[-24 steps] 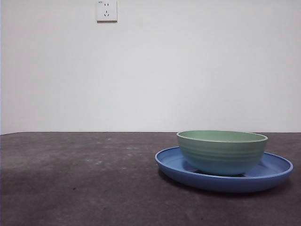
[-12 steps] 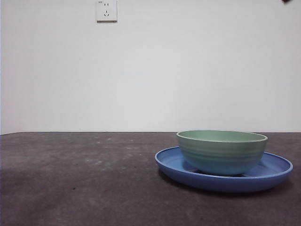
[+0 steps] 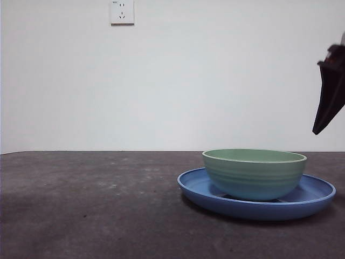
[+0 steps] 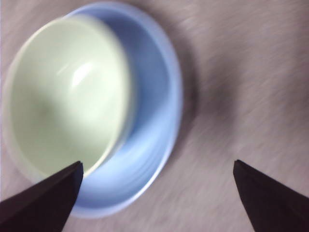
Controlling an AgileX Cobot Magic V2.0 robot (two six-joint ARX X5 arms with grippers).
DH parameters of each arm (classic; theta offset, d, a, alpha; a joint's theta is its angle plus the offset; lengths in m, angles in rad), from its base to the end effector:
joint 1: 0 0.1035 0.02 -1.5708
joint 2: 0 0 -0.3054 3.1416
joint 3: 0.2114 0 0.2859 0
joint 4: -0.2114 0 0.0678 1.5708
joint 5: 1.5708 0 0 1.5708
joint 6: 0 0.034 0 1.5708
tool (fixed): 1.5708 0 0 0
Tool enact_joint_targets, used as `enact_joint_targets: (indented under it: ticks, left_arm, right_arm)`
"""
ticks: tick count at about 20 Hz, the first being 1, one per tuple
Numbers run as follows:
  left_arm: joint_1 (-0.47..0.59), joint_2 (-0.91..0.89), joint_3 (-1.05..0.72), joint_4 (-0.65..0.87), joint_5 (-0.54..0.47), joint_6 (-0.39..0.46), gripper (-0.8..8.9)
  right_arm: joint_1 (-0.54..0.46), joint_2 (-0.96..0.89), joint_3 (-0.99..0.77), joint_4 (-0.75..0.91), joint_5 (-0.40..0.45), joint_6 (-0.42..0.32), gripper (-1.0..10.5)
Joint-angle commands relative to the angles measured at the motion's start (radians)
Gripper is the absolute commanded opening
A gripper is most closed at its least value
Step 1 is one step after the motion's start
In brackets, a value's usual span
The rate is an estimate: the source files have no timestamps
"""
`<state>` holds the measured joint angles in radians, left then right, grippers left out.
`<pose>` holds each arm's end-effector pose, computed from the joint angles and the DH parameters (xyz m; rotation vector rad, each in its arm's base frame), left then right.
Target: Place the green bowl on the blue plate
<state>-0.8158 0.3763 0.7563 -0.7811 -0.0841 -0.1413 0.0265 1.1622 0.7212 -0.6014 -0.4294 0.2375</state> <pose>0.0479 -0.0468 0.3354 0.0449 0.4187 -0.6929 0.2264 0.0202 0.2334 0.4227 1.0782 0.2905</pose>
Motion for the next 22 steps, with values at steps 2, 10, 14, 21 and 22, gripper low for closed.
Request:
enact_joint_targets:
  ticks: [2,10,14,21,22]
  left_arm:
    - [-0.01,0.001,0.01,0.011,-0.005,-0.002,7.79]
    - [-0.01,0.001,0.01,0.011,-0.005,-0.002,7.79]
    - [-0.01,0.001,0.01,0.011,-0.005,-0.002,7.79]
    - [-0.01,0.001,0.01,0.013,-0.005,-0.002,7.79]
    - [-0.01,0.001,0.01,0.012,-0.005,-0.002,7.79]
  right_arm:
    - [-0.058,0.087,0.014,0.059,-0.081,-0.014,4.9]
    - [-0.081,0.26,0.014,0.137,-0.086,-0.021,4.4]
    - [-0.07,0.295,0.014,0.158,-0.096,-0.031,4.2]
    - [0.003,0.309,0.014,0.198,-0.095,-0.035,3.3]
    - [0.009,0.315,0.014,0.206,-0.096,-0.035,3.1]
